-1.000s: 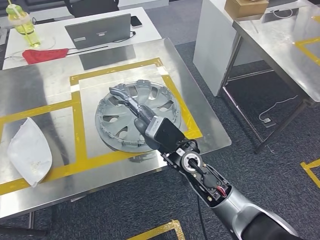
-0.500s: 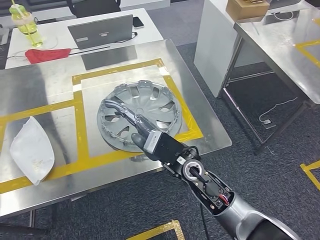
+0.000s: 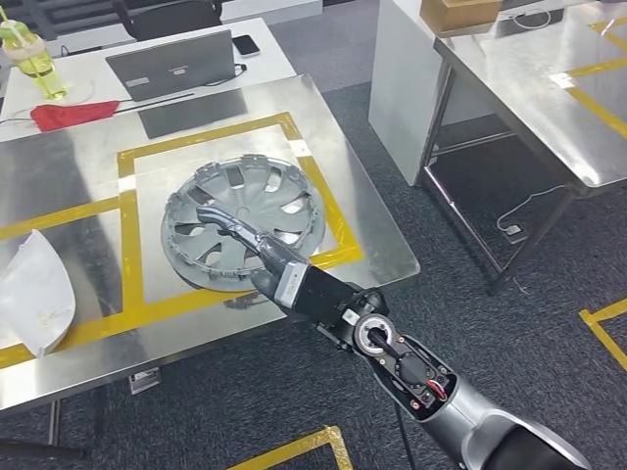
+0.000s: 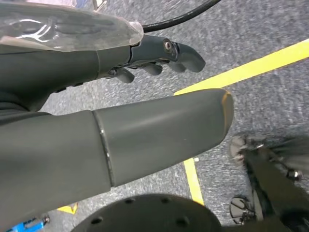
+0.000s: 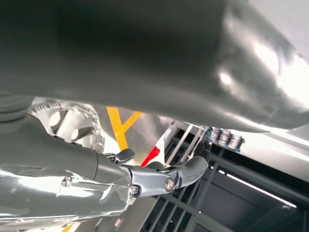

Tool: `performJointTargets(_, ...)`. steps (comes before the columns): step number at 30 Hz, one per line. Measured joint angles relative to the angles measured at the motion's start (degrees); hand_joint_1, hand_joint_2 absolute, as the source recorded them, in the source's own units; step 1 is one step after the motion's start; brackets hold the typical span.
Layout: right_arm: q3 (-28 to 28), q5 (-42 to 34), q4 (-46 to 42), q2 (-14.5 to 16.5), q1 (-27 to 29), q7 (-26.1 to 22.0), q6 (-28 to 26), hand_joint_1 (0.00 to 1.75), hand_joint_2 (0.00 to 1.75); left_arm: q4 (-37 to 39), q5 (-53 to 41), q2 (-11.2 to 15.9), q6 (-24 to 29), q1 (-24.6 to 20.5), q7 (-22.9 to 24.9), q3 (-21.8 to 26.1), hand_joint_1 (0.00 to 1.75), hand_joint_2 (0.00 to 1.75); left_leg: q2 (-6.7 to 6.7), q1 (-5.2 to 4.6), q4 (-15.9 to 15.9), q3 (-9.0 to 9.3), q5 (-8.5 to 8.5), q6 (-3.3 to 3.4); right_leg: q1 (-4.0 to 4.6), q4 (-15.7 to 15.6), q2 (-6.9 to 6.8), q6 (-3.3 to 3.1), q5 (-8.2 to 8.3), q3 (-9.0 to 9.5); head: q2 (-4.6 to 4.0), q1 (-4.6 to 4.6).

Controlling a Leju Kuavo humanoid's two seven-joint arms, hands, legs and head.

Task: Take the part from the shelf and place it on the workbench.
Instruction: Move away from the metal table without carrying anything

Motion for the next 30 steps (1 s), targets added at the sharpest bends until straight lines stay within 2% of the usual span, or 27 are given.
performJointTargets(1, 0.09, 0.00, 0.04, 0.00, -0.01, -0.01, 0.00, 0.00, 0.00, 0.00, 0.00, 0.01, 0.00, -0.02, 0.00, 0.00, 0.00, 0.00, 0.03, -0.02, 4.32, -1.47, -2.49, -0.11, 0.09, 0.01, -0.09, -0.15, 0.46, -0.66, 0.00, -0.19)
performJointTargets(2, 0.19, 0.00, 0.09, 0.00, 0.00, 0.00, 0.01, 0.00, 0.00, 0.00, -0.01, 0.02, 0.00, -0.01, -0.01, 0.00, 0.00, 0.00, 0.03, -0.03, 7.60, -2.35, -3.92, -0.20, 0.16, 0.02, -0.17, -0.14, 0.89, -1.28, 0.00, -0.30)
performJointTargets(3, 0.29, 0.00, 0.14, 0.00, 0.00, 0.00, 0.01, 0.00, 0.00, 0.00, -0.02, 0.02, 0.00, 0.01, -0.04, 0.00, 0.00, 0.00, 0.03, -0.03, 9.10, -2.33, -4.16, -0.25, 0.20, 0.03, -0.24, -0.08, 1.33, -1.87, 0.00, -0.32)
performJointTargets(4, 0.37, 0.01, 0.20, -0.01, -0.01, 0.00, 0.02, 0.00, 0.00, 0.00, -0.03, 0.03, 0.00, 0.02, -0.08, 0.00, 0.00, 0.00, 0.04, -0.01, 8.24, -1.13, -3.25, -0.26, 0.18, 0.05, -0.29, 0.07, 1.75, -2.41, 0.00, -0.32)
performJointTargets(5, 0.41, 0.01, 0.26, -0.01, -0.03, 0.00, 0.02, 0.00, 0.00, 0.00, -0.04, 0.03, 0.00, -0.01, -0.13, 0.00, 0.00, 0.00, 0.07, 0.03, 5.15, 1.21, -1.68, -0.26, 0.11, 0.09, -0.32, 0.30, 2.14, -2.89, 0.00, -0.33)
performJointTargets(7, 0.44, 0.01, 0.31, -0.02, -0.12, -0.03, 0.02, 0.00, 0.00, 0.00, -0.05, -0.01, -0.01, -0.22, -0.17, 0.00, 0.00, 0.00, 0.04, 0.10, -3.74, 7.23, 0.60, -0.23, 0.13, 0.40, -0.34, 0.99, 2.80, -3.68, 0.00, -0.41)
performJointTargets(8, 0.47, 0.02, 0.32, -0.02, -0.15, -0.03, 0.03, 0.00, 0.00, 0.00, -0.06, -0.04, -0.01, -0.33, -0.17, 0.00, 0.00, 0.00, -0.11, 0.05, -6.82, 9.15, 1.03, -0.01, 0.22, 0.55, -0.32, 1.38, 3.10, -3.87, 0.00, -0.25)
performJointTargets(9, 0.51, 0.05, 0.32, -0.02, -0.21, -0.07, 0.05, 0.00, 0.00, 0.00, -0.07, -0.09, -0.02, -0.40, -0.16, 0.00, 0.00, 0.00, -0.30, -0.04, -8.46, 10.09, 0.98, 0.29, 0.36, 0.68, -0.30, 1.77, 3.41, -3.99, 0.00, -0.10)
performJointTargets(11, 0.66, 0.13, 0.35, -0.04, -0.29, -0.07, 0.08, 0.00, 0.00, 0.00, -0.07, -0.13, -0.02, -0.41, -0.14, 0.00, 0.00, 0.00, -0.54, -0.26, -8.47, 9.58, 1.22, 1.24, 0.36, 0.57, -0.22, 2.56, 4.08, -4.12, 0.00, 0.41)
performJointTargets(12, 0.73, 0.15, 0.36, -0.09, -0.35, -0.10, 0.09, 0.00, 0.00, 0.00, -0.07, -0.15, -0.02, -0.41, -0.13, 0.00, 0.00, 0.00, -0.43, -0.29, -8.45, 9.22, 1.47, 1.74, 0.26, 0.87, -0.22, 2.86, 3.76, -4.43, 0.00, 0.48)
performJointTargets(13, 0.79, 0.16, 0.37, -0.14, -0.37, -0.08, 0.09, 0.00, 0.00, 0.00, -0.07, -0.18, -0.02, -0.40, -0.12, 0.00, 0.00, 0.00, -0.31, -0.32, -8.41, 8.71, 1.91, 2.27, 0.15, 2.01, -0.26, 3.07, 2.47, -5.02, 0.00, 0.67)
performJointTargets(14, 0.84, 0.16, 0.38, -0.20, -0.39, -0.09, 0.09, 0.00, 0.00, 0.00, -0.07, -0.21, -0.01, -0.38, -0.11, 0.00, 0.00, 0.00, -0.17, -0.35, -8.45, 8.14, 2.41, 2.80, 0.10, 4.30, -0.32, 3.16, 0.23, -5.96, 0.00, 0.87)
performJointTargets(16, 0.96, 0.17, 0.41, -0.33, -0.41, -0.09, 0.09, 0.00, 0.00, 0.00, -0.07, -0.22, -0.01, -0.35, -0.11, 0.00, 0.00, 0.00, 0.03, -0.72, -8.40, 6.79, 3.42, 3.43, 0.20, 12.34, -0.42, 3.15, -5.68, -8.46, 0.00, 1.48)
performJointTargets(17, 1.03, 0.17, 0.45, -0.39, -0.40, -0.09, 0.09, 0.00, 0.00, 0.00, -0.07, -0.22, -0.01, -0.32, -0.11, 0.00, 0.00, 0.00, 0.08, -0.97, -8.36, 6.10, 3.92, 3.63, 0.29, 16.27, -0.42, 3.12, -7.61, -9.36, 0.00, 1.74)
performJointTargets(18, 1.09, 0.17, 0.51, -0.46, -0.39, -0.08, 0.09, 0.00, 0.00, 0.00, -0.07, -0.22, -0.02, -0.30, -0.11, 0.00, 0.00, 0.00, 0.11, -1.24, -8.32, 5.42, 4.39, 3.75, 0.43, 18.89, -0.41, 3.01, -8.42, -9.60, 0.00, 1.95)
performJointTargets(19, 1.17, 0.16, 0.56, -0.51, -0.38, -0.07, 0.09, 0.00, 0.00, 0.00, -0.07, -0.22, -0.02, -0.28, -0.11, 0.00, 0.00, 0.00, 0.12, -1.53, -8.29, 4.80, 4.83, 3.84, 0.63, 19.13, -0.41, 2.72, -7.87, -8.63, 0.00, 2.08)
performJointTargets(20, 1.23, 0.16, 0.58, -0.54, -0.40, -0.07, 0.09, 0.00, 0.00, 0.00, -0.07, -0.23, -0.02, -0.27, -0.11, 0.00, 0.00, 0.00, 0.10, -1.79, -8.25, 4.27, 5.22, 3.89, 0.90, 17.03, -0.40, 2.25, -6.51, -6.57, 0.00, 2.19)
performJointTargets(22, 1.39, 0.17, 0.60, -0.55, -0.61, -0.08, 0.09, 0.00, 0.00, 0.00, -0.07, -0.34, -0.02, -0.26, -0.11, 0.00, 0.00, 0.00, 0.06, -2.30, -8.19, 3.51, 5.92, 3.83, 1.64, 8.38, -0.39, 0.82, -4.04, -0.37, 0.00, 2.40)
performJointTargets(23, 1.45, 0.17, 0.60, -0.55, -0.77, -0.11, 0.09, 0.00, 0.00, 0.00, -0.07, -0.41, -0.01, -0.25, -0.10, 0.00, 0.00, 0.00, 0.07, -2.45, -8.16, 3.27, 6.26, 3.70, 1.92, 4.36, -0.41, 0.26, -3.70, 2.10, 0.00, 2.35)
performJointTargets(24, 1.51, 0.16, 0.60, -0.55, -0.91, -0.13, 0.09, 0.00, 0.00, 0.00, -0.07, -0.47, -0.01, -0.25, -0.09, 0.00, 0.00, 0.00, 0.08, -2.49, -8.17, 3.10, 6.65, 3.49, 2.16, 1.64, -0.42, -0.14, -3.66, 3.62, 0.00, 2.24)
performJointTargets(25, 1.56, 0.17, 0.61, -0.57, -1.00, -0.14, 0.09, 0.00, 0.00, 0.00, -0.06, -0.51, -0.01, -0.26, -0.07, 0.00, 0.00, 0.00, 0.11, -2.47, -8.24, 2.96, 7.05, 3.19, 2.29, 0.34, -0.46, -0.37, -3.81, 4.16, 0.00, 2.17)
performJointTargets(27, 1.62, 0.17, 0.62, -0.62, -1.04, -0.15, 0.10, 0.00, 0.00, 0.01, -0.05, -0.38, 0.00, -0.26, -0.04, 0.01, 0.00, 0.00, 0.10, -2.40, -8.29, 2.70, 7.47, 2.55, 2.09, -0.43, -0.58, -0.68, -2.91, 3.84, 0.00, 2.17)
performJointTargets(28, 1.64, 0.17, 0.62, -0.64, -1.07, -0.15, 0.11, 0.00, 0.00, 0.02, -0.04, -0.32, -0.01, -0.25, -0.03, 0.01, 0.00, 0.00, 0.10, -2.38, -7.56, 2.26, 6.60, 2.20, 1.87, -0.72, -0.69, -0.92, -2.35, 3.53, 0.00, 2.10)
performJointTargets(29, 1.67, 0.17, 0.62, -0.66, -1.10, -0.17, 0.11, 0.00, 0.00, 0.02, -0.05, -0.29, -0.01, -0.23, -0.03, 0.01, 0.00, 0.00, 0.10, -2.30, -5.66, 1.42, 4.74, 1.86, 1.64, -1.00, -0.83, -1.20, -1.70, 3.06, 0.00, 1.75)
performJointTargets(30, 1.68, 0.16, 0.62, -0.68, -1.11, -0.19, 0.11, 0.00, 0.00, 0.02, -0.06, -0.29, -0.02, -0.24, -0.03, 0.01, 0.00, 0.00, 0.11, -2.05, -2.57, 0.22, 2.08, 1.52, 1.55, -1.10, -0.95, -1.39, -1.14, 2.46, 0.00, 1.32)
